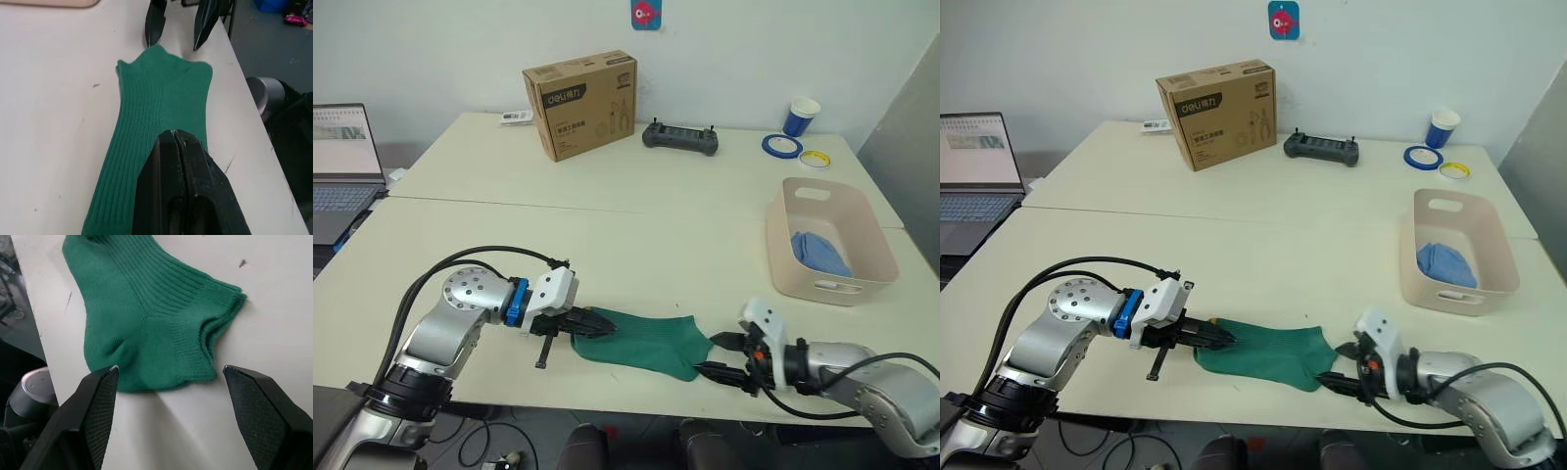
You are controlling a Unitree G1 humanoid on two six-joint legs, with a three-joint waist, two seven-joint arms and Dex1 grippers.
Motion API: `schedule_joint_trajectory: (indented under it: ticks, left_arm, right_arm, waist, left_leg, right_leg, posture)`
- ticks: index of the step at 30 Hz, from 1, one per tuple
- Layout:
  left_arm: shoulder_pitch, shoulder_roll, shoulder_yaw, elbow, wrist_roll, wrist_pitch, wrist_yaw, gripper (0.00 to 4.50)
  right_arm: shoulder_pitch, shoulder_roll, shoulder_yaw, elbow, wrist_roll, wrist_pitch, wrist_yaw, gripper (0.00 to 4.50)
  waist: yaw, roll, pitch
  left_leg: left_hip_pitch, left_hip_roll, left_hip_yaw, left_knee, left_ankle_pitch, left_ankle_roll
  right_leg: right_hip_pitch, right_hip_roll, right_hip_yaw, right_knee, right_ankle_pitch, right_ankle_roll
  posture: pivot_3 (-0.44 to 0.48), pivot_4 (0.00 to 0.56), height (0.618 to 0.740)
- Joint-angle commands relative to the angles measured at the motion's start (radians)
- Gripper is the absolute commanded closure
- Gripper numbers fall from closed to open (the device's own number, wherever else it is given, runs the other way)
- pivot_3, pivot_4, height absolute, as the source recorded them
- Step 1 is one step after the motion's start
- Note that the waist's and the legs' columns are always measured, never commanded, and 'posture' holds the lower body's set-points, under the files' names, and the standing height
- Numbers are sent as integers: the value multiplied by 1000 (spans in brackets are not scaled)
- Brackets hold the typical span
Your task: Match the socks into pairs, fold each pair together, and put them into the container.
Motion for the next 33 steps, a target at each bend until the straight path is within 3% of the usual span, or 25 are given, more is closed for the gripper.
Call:
schedule_joint_trajectory:
  ticks: [1,5,12,21,24,33]
  left_arm:
    - [-3,-2,12,-78,-35,27,13,4500]
    - [10,2,15,-76,-14,16,37,4500]
    - [1,4,15,-74,-15,23,50,4500]
    - [-24,2,9,-63,-7,31,56,4500]
    - [-51,-47,-7,-41,-3,62,107,4500]
    - [-57,-104,-87,78,117,4,138,4500]
  right_arm:
    - [-22,8,22,21,1,12,1,1013]
    - [-31,16,27,87,-30,-22,-3,2003]
    - [-29,-12,0,98,-24,-31,30,4443]
    - [-87,-88,-65,162,-4,-40,116,4443]
    - [-142,-125,-59,219,-7,-67,178,4443]
    - [-190,-149,-15,318,-71,-131,258,4443]
  waist:
    - [0,0,0]
    - [-1,0,0]
    - [-1,0,0]
    - [0,0,0]
    - [1,0,0]
    - [1,0,0]
  left_leg:
    - [0,0,0,0,0,0]
    - [0,0,0,0,0,0]
    - [1,0,0,0,0,0]
    - [1,0,1,0,0,0]
    - [1,0,1,0,0,0]
    - [0,0,0,0,0,0]
  right_leg:
    - [0,0,0,0,0,0]
    - [0,0,0,0,0,0]
    - [0,0,0,0,0,0]
    - [0,0,0,0,0,0]
    - [0,0,0,0,0,0]
    - [0,1,0,0,0,0]
  posture:
    - [0,150,740]
    - [0,150,740]
    - [0,150,740]
    - [0,150,740]
    - [0,150,740]
    - [0,150,740]
